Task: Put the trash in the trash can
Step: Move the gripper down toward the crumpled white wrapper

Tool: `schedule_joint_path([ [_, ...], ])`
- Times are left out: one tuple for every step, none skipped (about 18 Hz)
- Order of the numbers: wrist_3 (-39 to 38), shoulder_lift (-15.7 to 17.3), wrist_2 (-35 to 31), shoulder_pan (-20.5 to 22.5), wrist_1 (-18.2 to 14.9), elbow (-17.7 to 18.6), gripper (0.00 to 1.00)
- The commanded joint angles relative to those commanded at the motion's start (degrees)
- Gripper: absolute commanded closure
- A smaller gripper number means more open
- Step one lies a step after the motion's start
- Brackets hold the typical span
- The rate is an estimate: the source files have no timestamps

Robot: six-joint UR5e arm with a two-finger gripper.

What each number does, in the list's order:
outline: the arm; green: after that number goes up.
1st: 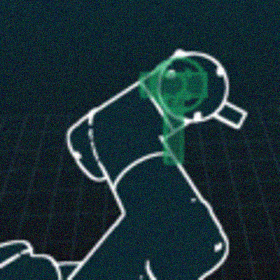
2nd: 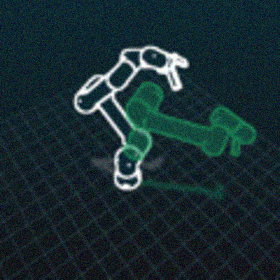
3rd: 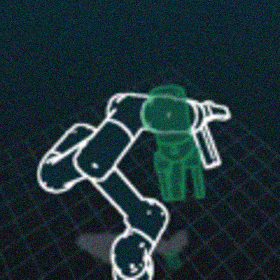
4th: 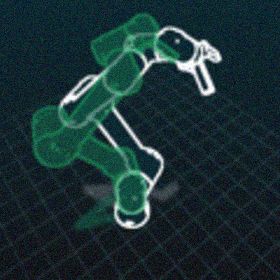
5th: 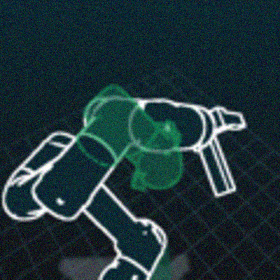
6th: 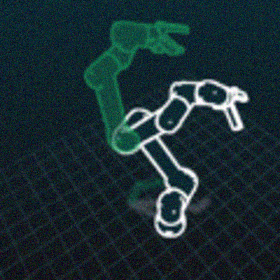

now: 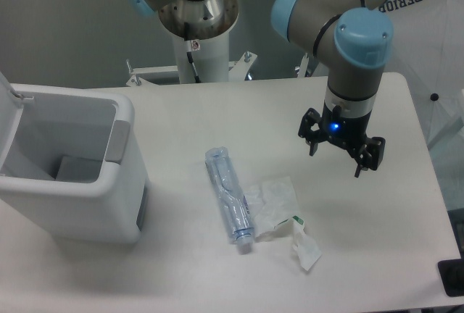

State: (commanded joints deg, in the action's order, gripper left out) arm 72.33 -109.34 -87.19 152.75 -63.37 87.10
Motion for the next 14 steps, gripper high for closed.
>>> schedule_joint_path([
  [0.0, -0.2, 0.0, -0.1, 0.0, 0.0, 0.00],
  [-0.1, -0.3, 0.0, -0.2, 0.0, 0.0, 0.00],
  [-0.3, -0.4, 0.1, -0.3, 0.1, 0.3, 0.00],
  [-0.7, -0.3, 0.1, -0.3, 0.2, 0.4, 0.00],
  [-0.4, -0.4, 0.3, -0.3, 0.2, 0.6, 0.00],
  [-0.3, -0.4, 0.7, -0.3, 0.2, 0.9, 0.00],
  [-0.5, -0.3, 1.1, -0.3, 0.2, 1.2, 0.00],
  [-0.6, -0.3, 2.4, -0.2, 0.5, 1.8, 0.00],
  [-0.6, -0.3, 4.4, 0.0, 1.3, 2.4, 0.00],
  [-0.8, -0.3, 6.3, 0.0, 2.4, 3.2, 0.00],
  [-1.7, -0.3, 7.6, 0.0, 4.2, 4.5, 0.00],
  [-3.9, -0.4, 7.9, -0.1, 5.7, 5.4, 0.00],
  [-6.6, -0.6, 7.5, -0.3, 5.7, 4.8, 0.00],
  [-9.3, -1.6, 7.5, -0.5, 5.6, 4.1, 0.00],
])
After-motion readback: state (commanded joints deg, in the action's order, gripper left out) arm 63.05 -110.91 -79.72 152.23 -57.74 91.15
